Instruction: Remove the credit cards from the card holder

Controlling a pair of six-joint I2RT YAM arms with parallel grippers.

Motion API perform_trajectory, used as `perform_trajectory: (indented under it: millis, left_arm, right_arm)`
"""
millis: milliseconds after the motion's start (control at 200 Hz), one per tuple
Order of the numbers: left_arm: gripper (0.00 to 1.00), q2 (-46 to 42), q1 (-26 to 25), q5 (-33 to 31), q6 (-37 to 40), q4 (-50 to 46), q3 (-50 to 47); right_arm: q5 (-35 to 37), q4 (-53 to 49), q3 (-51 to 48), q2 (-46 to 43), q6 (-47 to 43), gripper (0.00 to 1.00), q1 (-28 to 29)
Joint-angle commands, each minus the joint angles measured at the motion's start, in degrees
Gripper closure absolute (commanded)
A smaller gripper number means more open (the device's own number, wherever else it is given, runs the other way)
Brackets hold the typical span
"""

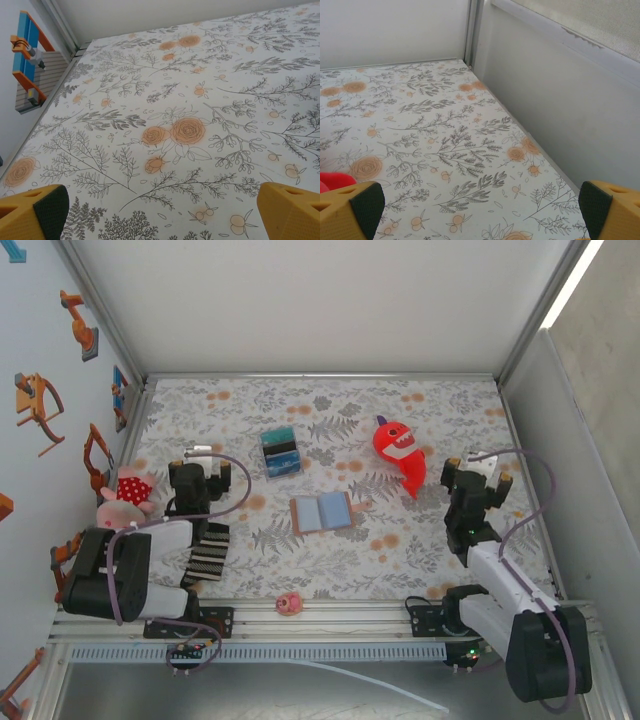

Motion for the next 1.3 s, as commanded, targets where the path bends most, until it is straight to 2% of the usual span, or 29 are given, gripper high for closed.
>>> perform_trajectory:
  millis: [0, 55, 220, 260, 321, 341, 411, 496, 531, 571, 621, 977, 1212, 1297]
  left_arm:
    - [0.03, 3.5, 1.6, 4.0, -0.4, 10.1, -2.1]
    - [0.03, 3.2, 2.1, 3.9, -1.3, 9.6, -2.2]
    - [0.03, 3.3, 5.5, 9.5, -3.7, 8.5, -2.2]
    - [0.03, 5.0, 6.5, 11.4, -4.1, 11.4, -3.2]
    - [0.03, 10.9, 6.5, 11.7, -3.6, 22.9, -4.9]
    - [0.03, 11.3, 6.5, 11.5, -3.5, 23.9, -5.1]
    - [0.03, 6.8, 6.5, 12.0, -4.0, 12.2, -3.0]
    - [0.03, 10.0, 6.6, 9.8, -4.5, 16.0, -1.8]
    - [0.03, 8.7, 7.3, 9.2, -5.9, 9.3, 0.4]
    - [0.03, 8.3, 9.1, 11.5, -7.7, 3.8, 2.6]
    - [0.03, 8.9, 11.1, 14.5, -8.8, 5.8, 2.2]
    - [0.03, 8.5, 10.9, 14.2, -8.6, 4.5, 2.5]
    - [0.03, 8.5, 10.6, 13.7, -8.3, 4.4, 2.6]
    - [0.03, 8.6, 10.5, 13.5, -8.3, 4.5, 2.6]
  right_arm:
    - [-1.5, 4.2, -1.6, -0.4, 0.5, 0.01, -1.2]
    - [-2.1, 5.6, -2.3, -0.3, 0.6, 0.01, -1.6]
    - [-3.9, 6.4, -2.7, 1.0, 2.2, 0.01, -3.2]
    - [-4.4, 6.8, -2.9, 1.5, 2.5, 0.01, -3.5]
    - [-4.9, 7.5, -3.0, 2.6, 2.9, 0.01, -3.8]
    - [-5.0, 7.7, -3.0, 2.9, 2.9, 0.01, -3.8]
    - [-5.7, 8.1, -2.9, 3.9, 3.0, 0.01, -4.0]
    - [-7.2, 9.3, -2.8, 5.3, 2.6, 0.01, -4.2]
    - [-7.9, 10.3, -2.8, 6.2, 2.5, 0.01, -4.4]
    - [-8.6, 11.7, -2.9, 7.6, 2.5, 0.01, -4.8]
    - [-9.7, 13.7, -2.9, 9.5, 2.5, 0.01, -5.4]
    - [-18.2, 30.3, -2.1, 26.3, 0.5, 0.01, -7.3]
    - [-22.0, 36.5, -1.6, 34.4, 1.1, 0.01, -8.9]
    - [-25.0, 34.8, -0.9, 34.2, 1.9, 0.01, -10.2]
